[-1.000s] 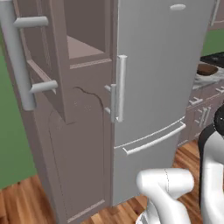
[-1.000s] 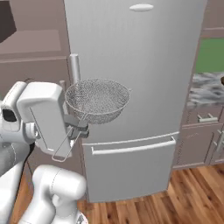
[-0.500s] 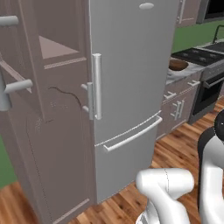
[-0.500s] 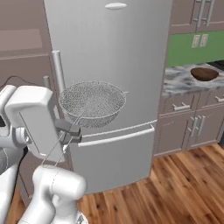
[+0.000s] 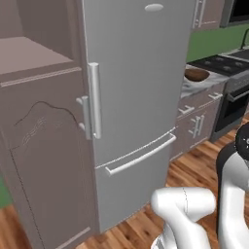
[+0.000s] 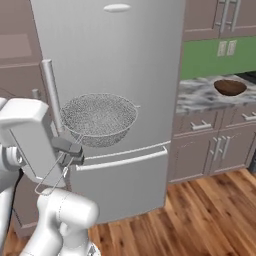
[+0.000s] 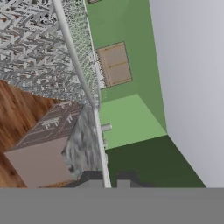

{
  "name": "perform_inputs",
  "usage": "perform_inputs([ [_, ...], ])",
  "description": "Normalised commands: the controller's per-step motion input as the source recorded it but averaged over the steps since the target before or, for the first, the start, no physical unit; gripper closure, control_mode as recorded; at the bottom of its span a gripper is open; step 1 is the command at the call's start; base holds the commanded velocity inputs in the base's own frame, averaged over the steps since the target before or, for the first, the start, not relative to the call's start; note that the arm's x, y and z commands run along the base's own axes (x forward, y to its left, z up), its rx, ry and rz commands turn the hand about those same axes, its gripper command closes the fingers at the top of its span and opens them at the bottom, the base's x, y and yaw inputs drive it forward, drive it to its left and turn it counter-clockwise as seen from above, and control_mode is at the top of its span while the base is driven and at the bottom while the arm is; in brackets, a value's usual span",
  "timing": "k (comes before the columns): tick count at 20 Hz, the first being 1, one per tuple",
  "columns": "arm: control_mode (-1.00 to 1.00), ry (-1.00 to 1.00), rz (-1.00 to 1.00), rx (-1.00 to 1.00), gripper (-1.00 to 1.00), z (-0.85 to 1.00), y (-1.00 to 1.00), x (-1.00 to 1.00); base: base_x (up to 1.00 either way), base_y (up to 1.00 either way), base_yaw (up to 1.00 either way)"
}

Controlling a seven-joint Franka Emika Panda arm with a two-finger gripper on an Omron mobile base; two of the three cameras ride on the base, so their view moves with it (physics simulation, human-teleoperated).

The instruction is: Open the cabinet and setup a tea strainer by placing it in the bowl upright.

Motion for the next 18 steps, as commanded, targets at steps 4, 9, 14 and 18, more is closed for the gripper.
perform_inputs([
  [4, 1.0, 0.0, 0.0, 0.0, 1.0, 0.0, 0.0, 0.0, 0.42, -0.59, 0.21],
  [9, 1.0, 0.0, 0.0, 0.0, 1.0, 0.0, 0.0, 0.0, 0.17, -0.73, 0.19],
  [14, 1.0, 0.0, 0.0, 0.0, 1.0, 0.0, 0.0, 0.0, 0.27, -0.84, 0.17],
  [18, 1.0, 0.0, 0.0, 0.0, 1.0, 0.0, 0.0, 0.0, 0.35, -0.91, 0.18],
])
